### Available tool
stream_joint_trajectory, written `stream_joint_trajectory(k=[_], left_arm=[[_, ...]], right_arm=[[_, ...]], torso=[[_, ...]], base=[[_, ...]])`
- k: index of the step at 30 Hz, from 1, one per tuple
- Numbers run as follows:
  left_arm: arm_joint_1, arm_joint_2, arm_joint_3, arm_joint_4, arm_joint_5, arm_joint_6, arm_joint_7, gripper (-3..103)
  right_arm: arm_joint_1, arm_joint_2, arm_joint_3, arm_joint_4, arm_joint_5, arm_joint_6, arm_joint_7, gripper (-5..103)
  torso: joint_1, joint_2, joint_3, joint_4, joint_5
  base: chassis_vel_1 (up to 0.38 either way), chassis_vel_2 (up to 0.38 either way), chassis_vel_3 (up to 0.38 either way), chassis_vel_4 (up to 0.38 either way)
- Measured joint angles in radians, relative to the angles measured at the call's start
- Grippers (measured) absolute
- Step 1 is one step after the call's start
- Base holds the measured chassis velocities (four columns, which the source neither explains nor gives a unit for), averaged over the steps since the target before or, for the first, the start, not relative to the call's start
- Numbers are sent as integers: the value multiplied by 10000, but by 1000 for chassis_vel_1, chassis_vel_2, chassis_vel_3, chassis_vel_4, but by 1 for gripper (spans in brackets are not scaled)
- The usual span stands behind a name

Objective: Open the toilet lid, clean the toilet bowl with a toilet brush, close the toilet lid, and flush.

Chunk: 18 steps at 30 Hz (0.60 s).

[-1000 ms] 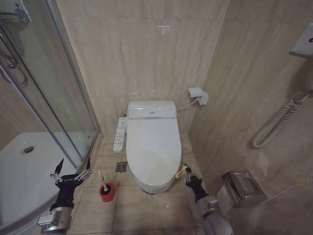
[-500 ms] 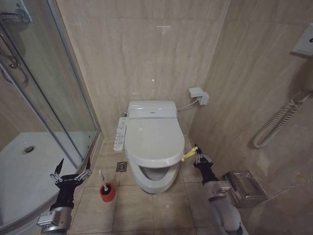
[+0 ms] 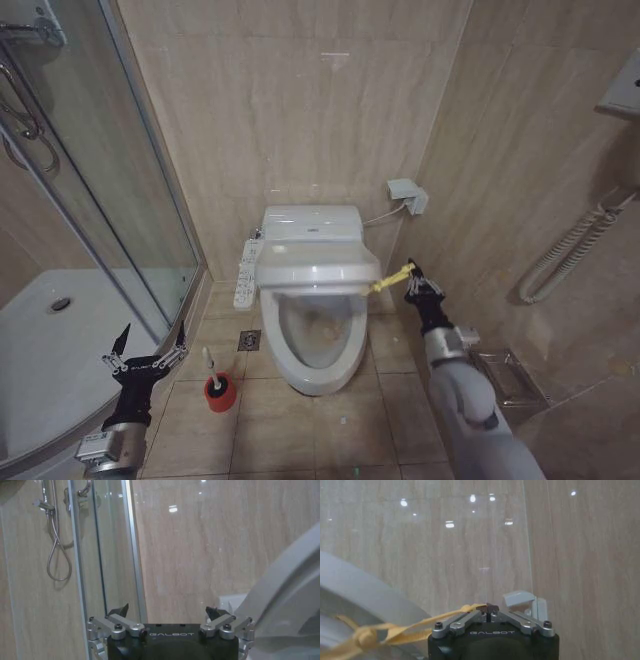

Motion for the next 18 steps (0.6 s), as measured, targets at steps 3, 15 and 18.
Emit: stream_joint_trajectory(k=[3, 15, 18], left_arm=[[1, 0, 0, 0, 0, 0, 1, 100], [0, 0, 0, 0, 0, 0, 0, 100], [0, 0, 0, 0, 0, 0, 0, 100]], right_arm=[[542, -187, -51, -496, 109, 15, 0, 1], [3190, -220, -613, -2805, 113, 81, -4, 1], [3819, -123, -749, -3369, 41, 96, -4, 1]], torso=[[0, 0, 0, 1, 0], [-1, 2, -1, -3, -2], [0, 2, 0, -2, -3]], base=[[0, 0, 0, 0], [0, 0, 0, 0], [0, 0, 0, 0]])
